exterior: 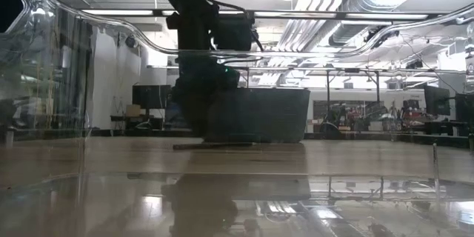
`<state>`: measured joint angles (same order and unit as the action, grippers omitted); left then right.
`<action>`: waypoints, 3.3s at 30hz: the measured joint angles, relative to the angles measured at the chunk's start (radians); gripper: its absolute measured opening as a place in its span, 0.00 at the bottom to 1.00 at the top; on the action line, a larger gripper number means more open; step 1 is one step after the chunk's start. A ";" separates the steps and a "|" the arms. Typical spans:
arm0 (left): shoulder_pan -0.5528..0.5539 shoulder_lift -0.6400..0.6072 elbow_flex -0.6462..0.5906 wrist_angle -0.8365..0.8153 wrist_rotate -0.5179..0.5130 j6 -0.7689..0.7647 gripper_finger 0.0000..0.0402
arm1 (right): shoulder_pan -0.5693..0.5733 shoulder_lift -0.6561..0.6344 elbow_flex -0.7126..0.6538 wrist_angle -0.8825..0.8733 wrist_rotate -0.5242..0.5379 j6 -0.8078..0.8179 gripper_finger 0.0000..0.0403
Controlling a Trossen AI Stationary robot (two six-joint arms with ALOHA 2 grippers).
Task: Sort pens & pencils
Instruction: Put the black pencil into the transparent bin
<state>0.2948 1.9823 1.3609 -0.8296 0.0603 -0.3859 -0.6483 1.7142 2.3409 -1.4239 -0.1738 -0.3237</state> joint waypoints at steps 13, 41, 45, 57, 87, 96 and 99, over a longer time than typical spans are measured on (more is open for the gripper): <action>-0.073 -0.001 0.000 0.039 -0.015 -0.043 0.27 | 0.000 0.000 0.000 0.000 -0.001 -0.008 0.21; -0.107 0.046 0.003 0.018 0.002 -0.056 0.22 | 0.000 0.000 0.000 0.000 -0.002 -0.003 0.21; -0.113 0.049 0.003 0.016 -0.009 -0.057 0.22 | 0.000 0.000 0.000 0.000 -0.002 -0.003 0.21; -0.113 0.050 0.003 0.008 -0.024 -0.065 0.17 | 0.000 0.000 0.000 0.000 -0.002 -0.006 0.21; -0.112 0.050 0.002 -0.007 -0.023 -0.026 0.05 | 0.000 0.000 0.000 0.000 -0.002 -0.007 0.21; -0.112 0.044 0.001 -0.016 -0.008 -0.005 0.02 | 0.000 0.000 0.000 0.000 -0.002 -0.007 0.21; -0.113 0.032 -0.002 -0.022 -0.011 0.000 0.04 | 0.000 0.000 0.000 0.000 -0.002 -0.007 0.21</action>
<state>0.1818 2.0145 1.3592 -0.8521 0.0497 -0.3860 -0.6479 1.7142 2.3405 -1.4235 -0.1761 -0.3307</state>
